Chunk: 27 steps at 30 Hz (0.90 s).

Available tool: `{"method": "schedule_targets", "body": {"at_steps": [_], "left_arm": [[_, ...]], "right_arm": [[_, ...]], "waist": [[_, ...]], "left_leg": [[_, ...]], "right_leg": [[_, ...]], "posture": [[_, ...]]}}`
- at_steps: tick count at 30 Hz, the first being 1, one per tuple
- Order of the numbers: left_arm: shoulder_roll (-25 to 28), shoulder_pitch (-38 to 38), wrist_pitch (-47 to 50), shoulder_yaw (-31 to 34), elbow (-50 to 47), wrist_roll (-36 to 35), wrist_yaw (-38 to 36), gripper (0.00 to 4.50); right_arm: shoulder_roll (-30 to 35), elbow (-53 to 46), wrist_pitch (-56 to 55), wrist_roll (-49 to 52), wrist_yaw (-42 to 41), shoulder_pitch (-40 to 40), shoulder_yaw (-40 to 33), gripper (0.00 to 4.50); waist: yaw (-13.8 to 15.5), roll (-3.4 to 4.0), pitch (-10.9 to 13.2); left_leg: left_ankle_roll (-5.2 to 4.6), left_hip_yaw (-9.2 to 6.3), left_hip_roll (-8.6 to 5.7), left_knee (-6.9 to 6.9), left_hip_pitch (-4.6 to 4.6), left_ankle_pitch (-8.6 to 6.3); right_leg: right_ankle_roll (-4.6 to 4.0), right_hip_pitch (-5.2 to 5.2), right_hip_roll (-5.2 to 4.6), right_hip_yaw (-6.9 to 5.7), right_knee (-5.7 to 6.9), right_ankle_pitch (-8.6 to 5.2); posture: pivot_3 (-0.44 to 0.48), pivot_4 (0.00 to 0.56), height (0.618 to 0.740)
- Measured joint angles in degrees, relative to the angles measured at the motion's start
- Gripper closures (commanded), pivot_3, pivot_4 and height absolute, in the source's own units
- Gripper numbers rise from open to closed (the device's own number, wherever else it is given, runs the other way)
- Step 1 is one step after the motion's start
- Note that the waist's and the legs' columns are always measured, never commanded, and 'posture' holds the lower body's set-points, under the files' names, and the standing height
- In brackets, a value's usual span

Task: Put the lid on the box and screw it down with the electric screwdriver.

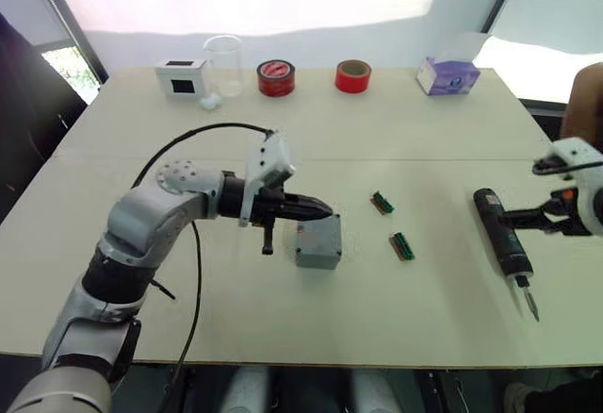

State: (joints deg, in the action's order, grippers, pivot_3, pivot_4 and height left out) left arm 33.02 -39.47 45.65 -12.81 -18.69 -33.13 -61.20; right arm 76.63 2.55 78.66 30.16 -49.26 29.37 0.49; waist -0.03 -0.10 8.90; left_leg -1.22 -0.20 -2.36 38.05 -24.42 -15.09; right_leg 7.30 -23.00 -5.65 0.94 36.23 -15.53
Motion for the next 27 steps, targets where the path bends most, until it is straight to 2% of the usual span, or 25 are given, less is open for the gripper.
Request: {"method": "schedule_targets", "body": {"at_steps": [9,12,21,24,27], "left_arm": [[0.6,2.21,-0.24,-1.22,-1.4,0.41,0.13,4.5],[1.5,3.42,-1.16,-1.67,-1.43,1.79,0.41,4.5],[3.6,5.73,-1.02,-1.43,-1.81,2.37,1.23,4.5],[3.9,6.1,-0.81,-1.17,-2.59,2.25,1.82,4.5],[4.22,6.43,0.02,-0.81,-3.47,1.87,2.61,4.5]], "right_arm": [[0.54,10.22,-4.66,-3.31,-9.31,2.76,9.48,0.02],[-2.17,15.91,-7.43,-6.99,-11.37,7.61,13.21,0.02],[-7.44,27.46,-14.34,-15.53,-18.83,12.67,22.03,0.02],[-8.57,31.17,-16.94,-18.22,-21.23,14.23,23.09,0.66],[-9.46,33.72,-18.99,-21.09,-22.96,15.43,23.94,1.75]], "waist": [[-0.56,0.06,0.03],[-0.63,0.06,0.03],[-0.39,0.09,0.04],[-0.55,0.08,0.04],[-0.57,0.08,0.04]], "left_leg": [[0.0,-0.01,0.02,-0.01,-0.01,0.0],[0.01,-0.01,0.02,-0.01,-0.01,0.0],[0.02,-0.01,-0.02,-0.01,-0.04,0.01],[0.02,-0.01,-0.02,0.0,-0.02,0.01],[0.03,-0.02,-0.02,0.0,-0.02,0.01]], "right_leg": [[0.01,-0.04,0.02,-0.01,0.0,0.0],[0.01,-0.04,0.04,-0.01,0.0,0.0],[0.02,-0.06,0.02,-0.02,0.0,0.01],[0.02,-0.04,0.03,-0.02,0.0,0.01],[0.02,-0.05,0.03,-0.03,0.01,0.01]], "posture": [[0.0,0.15,0.74],[0.0,0.15,0.74],[0.0,0.15,0.74],[0.0,0.15,0.74],[0.0,0.15,0.74]]}}
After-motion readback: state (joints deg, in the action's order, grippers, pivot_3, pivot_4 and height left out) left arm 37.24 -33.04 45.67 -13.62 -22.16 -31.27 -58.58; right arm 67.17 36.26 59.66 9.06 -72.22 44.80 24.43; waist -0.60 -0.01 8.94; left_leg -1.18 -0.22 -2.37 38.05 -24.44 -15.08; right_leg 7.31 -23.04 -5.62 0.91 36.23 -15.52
